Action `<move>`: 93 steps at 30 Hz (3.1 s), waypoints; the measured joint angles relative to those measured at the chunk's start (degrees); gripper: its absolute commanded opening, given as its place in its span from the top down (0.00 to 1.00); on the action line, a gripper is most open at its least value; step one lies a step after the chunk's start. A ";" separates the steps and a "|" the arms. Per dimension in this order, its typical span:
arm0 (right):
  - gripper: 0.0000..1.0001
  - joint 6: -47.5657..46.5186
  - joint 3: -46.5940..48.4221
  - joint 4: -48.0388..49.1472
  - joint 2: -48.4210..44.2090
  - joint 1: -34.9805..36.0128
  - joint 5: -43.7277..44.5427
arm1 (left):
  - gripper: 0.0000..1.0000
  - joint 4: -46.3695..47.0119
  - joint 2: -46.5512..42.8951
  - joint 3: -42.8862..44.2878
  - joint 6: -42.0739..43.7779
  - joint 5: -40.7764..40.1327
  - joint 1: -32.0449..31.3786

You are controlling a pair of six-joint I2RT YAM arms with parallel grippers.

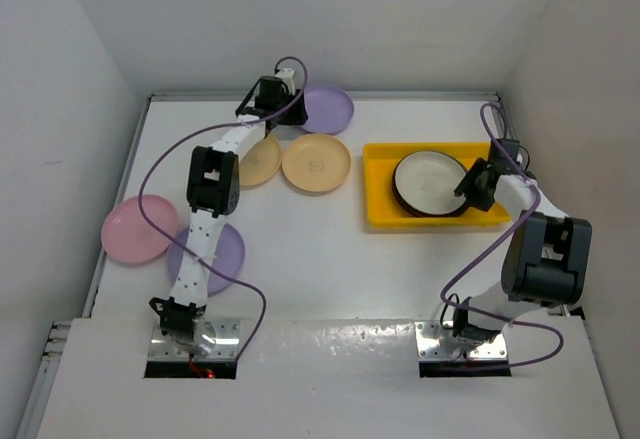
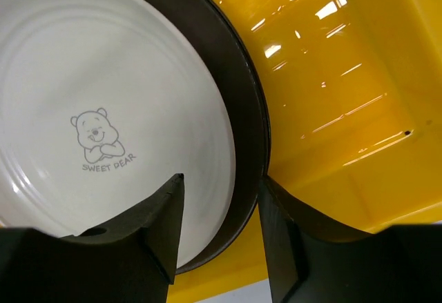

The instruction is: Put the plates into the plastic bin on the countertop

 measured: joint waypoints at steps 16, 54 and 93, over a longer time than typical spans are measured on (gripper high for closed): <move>0.54 -2.45 6.45 -1.46 1.36 1.95 2.84 | 1.00 5.31 2.45 1.09 -3.96 -0.33 -0.37; 0.57 18.47 -4.61 -2.47 -22.91 -10.47 10.14 | 1.00 -4.07 -10.43 -1.18 -13.27 16.98 -26.16; 0.49 13.20 -8.35 -2.69 -23.65 -10.88 5.92 | 0.31 4.79 -3.85 1.27 -6.05 2.56 -28.76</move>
